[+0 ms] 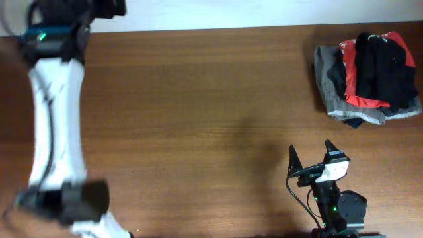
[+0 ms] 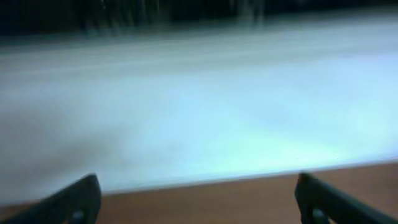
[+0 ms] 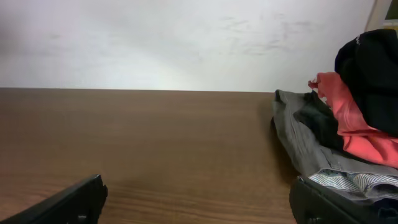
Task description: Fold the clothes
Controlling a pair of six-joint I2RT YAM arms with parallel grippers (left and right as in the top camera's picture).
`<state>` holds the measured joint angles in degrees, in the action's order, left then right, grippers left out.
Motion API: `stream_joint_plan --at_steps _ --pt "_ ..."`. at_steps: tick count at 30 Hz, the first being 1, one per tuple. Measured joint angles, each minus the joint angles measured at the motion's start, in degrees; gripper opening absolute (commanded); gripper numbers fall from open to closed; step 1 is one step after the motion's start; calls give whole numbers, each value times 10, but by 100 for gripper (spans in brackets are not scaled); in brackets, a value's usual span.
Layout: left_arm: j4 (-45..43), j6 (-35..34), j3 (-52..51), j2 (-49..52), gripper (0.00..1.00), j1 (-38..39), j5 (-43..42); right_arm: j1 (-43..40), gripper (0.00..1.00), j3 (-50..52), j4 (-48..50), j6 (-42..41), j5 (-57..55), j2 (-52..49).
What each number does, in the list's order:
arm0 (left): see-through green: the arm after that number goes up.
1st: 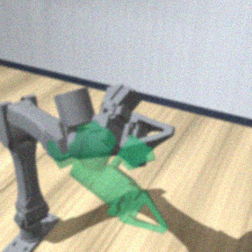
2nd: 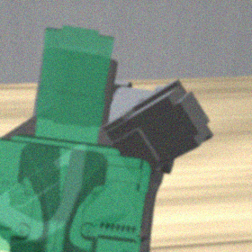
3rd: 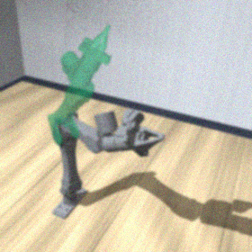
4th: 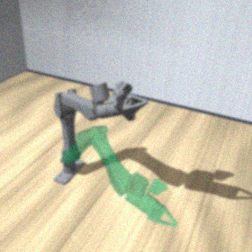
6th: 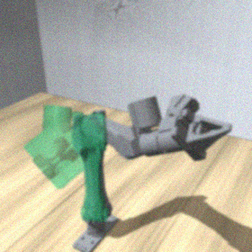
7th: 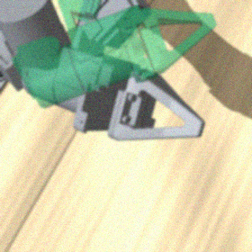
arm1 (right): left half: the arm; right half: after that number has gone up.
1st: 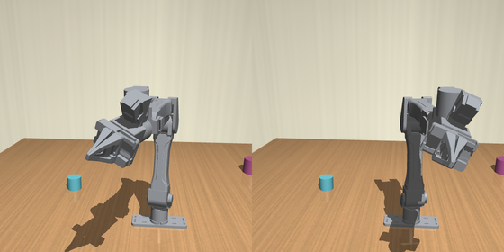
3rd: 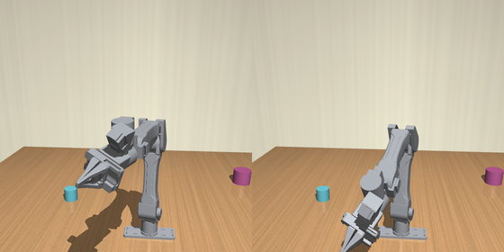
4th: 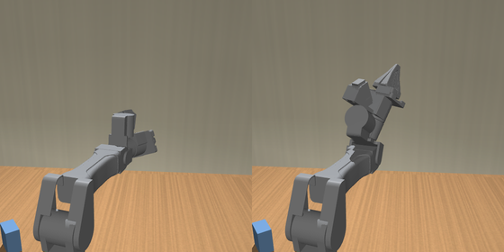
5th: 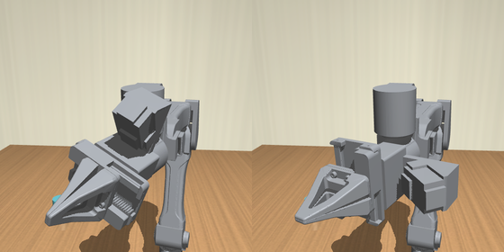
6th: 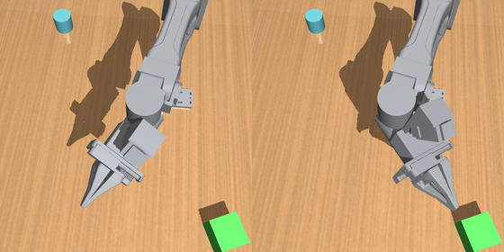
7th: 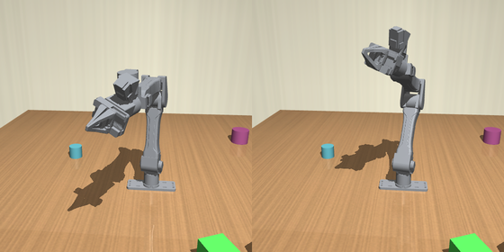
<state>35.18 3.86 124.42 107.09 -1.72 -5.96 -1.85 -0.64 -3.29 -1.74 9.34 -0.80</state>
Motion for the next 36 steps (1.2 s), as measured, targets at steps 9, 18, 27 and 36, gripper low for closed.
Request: stream_joint_plan --at_steps 9,18,27,36 --pt "-103 0 -319 -199 99 0 1 0 99 0 0 0 0 0" --pt "-344 0 -700 -381 99 -1 3 0 98 0 0 0 0 0" --pt "-445 2 -973 -615 99 -4 22 0 99 0 0 0 0 0" --pt "-449 2 -1111 -775 99 -14 28 0 98 0 0 0 0 0"
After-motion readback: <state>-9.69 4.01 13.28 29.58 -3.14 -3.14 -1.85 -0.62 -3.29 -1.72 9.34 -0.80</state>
